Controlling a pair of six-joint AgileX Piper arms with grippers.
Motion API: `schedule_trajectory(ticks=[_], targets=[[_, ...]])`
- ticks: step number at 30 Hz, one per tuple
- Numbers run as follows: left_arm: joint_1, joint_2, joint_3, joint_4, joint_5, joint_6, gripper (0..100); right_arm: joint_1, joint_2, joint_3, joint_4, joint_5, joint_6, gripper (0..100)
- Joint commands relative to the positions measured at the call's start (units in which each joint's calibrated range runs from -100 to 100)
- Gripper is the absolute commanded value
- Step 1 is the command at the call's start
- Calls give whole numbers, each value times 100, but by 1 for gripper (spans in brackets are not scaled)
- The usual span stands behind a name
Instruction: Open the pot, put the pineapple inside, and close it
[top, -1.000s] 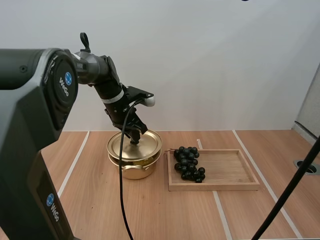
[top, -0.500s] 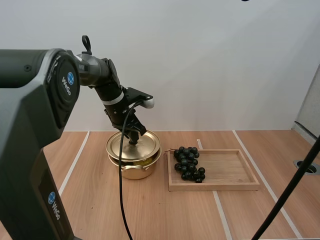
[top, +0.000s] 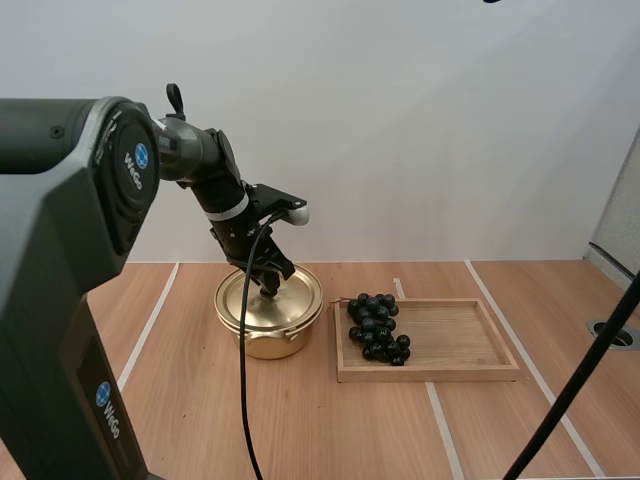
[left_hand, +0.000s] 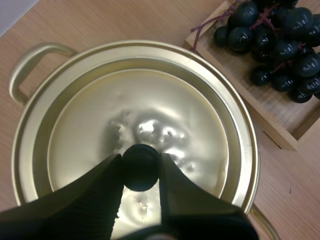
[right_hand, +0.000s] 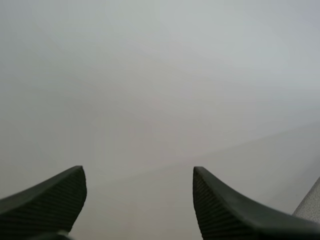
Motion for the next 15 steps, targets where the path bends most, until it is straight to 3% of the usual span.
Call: schedule_trajectory(ticks=[1, 15], targets=[[0, 67, 100, 61, 1, 17, 0, -30, -75, -52, -13, -29, -15, 100], [0, 67, 100, 71, 440, 17, 0, -30, -75, -52, -30, -33, -15, 100]])
